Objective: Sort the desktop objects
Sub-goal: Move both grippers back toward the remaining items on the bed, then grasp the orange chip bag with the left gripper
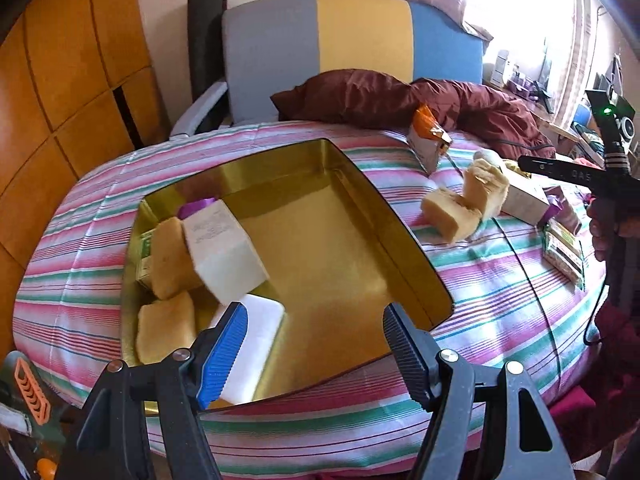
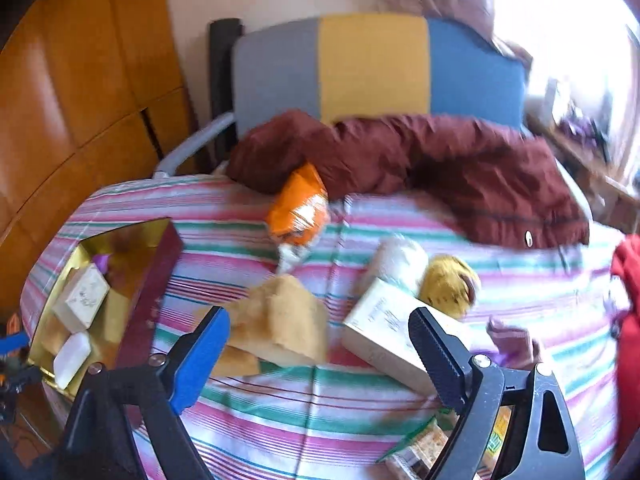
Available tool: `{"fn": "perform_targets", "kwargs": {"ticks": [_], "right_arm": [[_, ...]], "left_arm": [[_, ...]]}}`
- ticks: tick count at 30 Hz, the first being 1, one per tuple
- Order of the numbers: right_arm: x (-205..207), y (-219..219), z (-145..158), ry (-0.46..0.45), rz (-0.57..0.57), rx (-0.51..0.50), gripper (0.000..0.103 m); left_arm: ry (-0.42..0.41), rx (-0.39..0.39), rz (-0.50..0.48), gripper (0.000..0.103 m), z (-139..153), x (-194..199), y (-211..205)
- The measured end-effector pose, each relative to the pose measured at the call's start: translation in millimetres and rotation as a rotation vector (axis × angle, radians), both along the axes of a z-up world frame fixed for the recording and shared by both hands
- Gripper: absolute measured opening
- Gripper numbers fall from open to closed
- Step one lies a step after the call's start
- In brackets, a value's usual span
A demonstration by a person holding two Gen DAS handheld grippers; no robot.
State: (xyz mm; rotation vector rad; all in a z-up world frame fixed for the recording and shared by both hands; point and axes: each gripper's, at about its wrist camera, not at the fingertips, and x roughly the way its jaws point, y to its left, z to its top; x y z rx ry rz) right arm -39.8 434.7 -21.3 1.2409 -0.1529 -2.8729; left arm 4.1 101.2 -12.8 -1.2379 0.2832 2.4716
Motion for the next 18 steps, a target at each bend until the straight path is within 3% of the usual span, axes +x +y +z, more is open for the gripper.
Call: {"fn": "perform_targets", "kwargs": {"ticks": [7, 13, 18], "right_arm": [[-4.8, 5.2, -6.2, -0.018, 0.001, -0.044, 0.091], [-6.7, -14.2, -12.2, -0.027, 0.054, -0.021, 0.091], [-8.3, -17.4, -13.3, -0.02, 0.061, -0.032, 0.091]], "left_arm": [[-0.06, 0.048, -0.045, 0.071, -3.0, -10.1, 19.5], [-0.102, 0.111, -0.067, 0.071, 9.7, -36.2, 41.5], [-0.181, 0.231, -0.079, 0.072, 25.9, -75.4, 70.3]]}}
